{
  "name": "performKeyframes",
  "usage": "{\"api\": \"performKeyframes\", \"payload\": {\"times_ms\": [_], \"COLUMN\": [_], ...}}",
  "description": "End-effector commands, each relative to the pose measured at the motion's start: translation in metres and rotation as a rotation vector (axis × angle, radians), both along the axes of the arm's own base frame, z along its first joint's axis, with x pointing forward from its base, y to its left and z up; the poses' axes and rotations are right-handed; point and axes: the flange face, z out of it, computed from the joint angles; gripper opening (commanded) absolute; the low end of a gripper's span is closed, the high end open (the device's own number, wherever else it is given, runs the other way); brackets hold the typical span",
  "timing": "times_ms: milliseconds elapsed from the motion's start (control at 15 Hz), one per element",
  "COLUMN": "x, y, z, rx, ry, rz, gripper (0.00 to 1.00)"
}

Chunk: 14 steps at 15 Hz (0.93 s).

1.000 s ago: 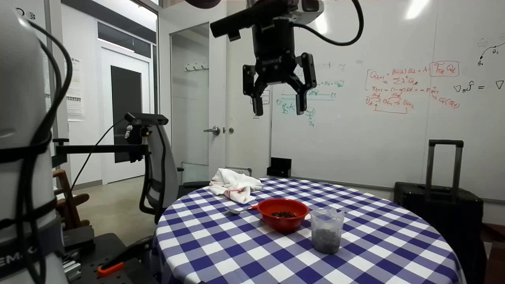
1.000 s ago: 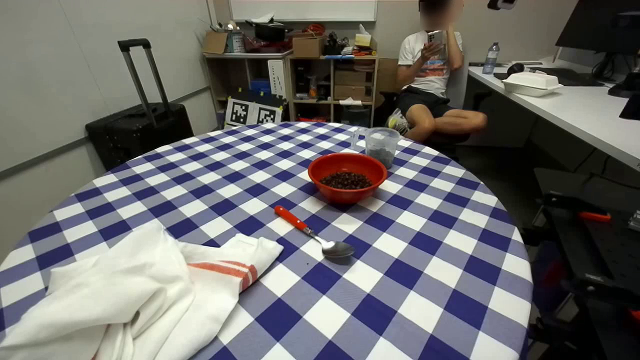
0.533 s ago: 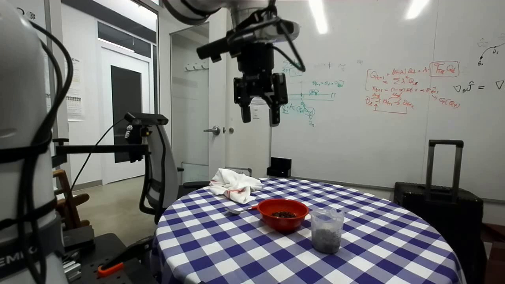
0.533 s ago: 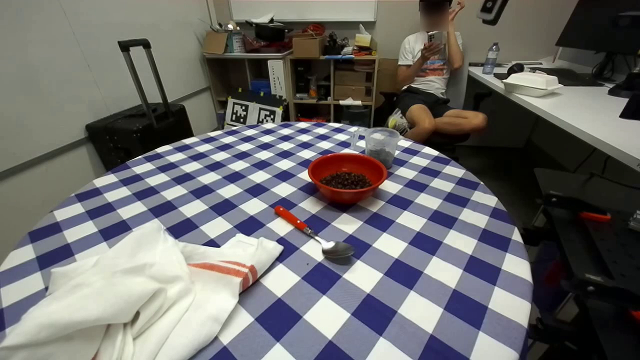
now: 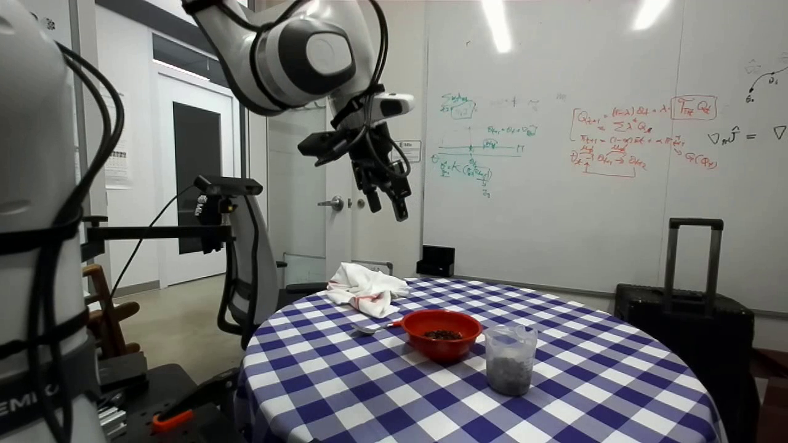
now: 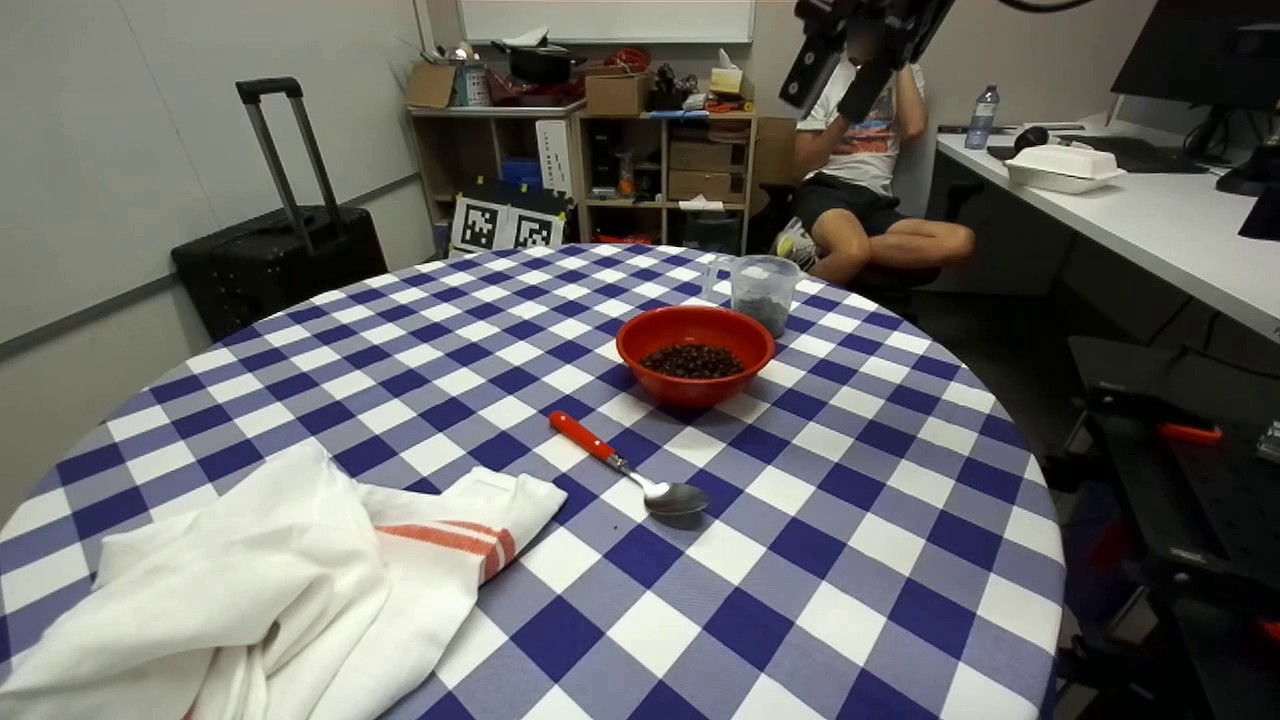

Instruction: Transfer a spoonful of contents from the orange bowl into the transparent bowl

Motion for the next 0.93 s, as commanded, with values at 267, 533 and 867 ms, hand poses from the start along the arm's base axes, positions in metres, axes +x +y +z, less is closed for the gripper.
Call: {"api": "performKeyframes", "payload": {"times_ms": [267, 533, 867], "x": [0.011, 0.022, 0.052], "y": [0.057, 0.092, 0.126], "z": [-0.042, -0.044, -0.044], "rx": [-0.234, -0.314, -0.344], "ry": [0.035, 0.097, 0.259], "rz": [-0.016, -0.014, -0.023], "gripper": [1.0, 1.0, 1.0]}}
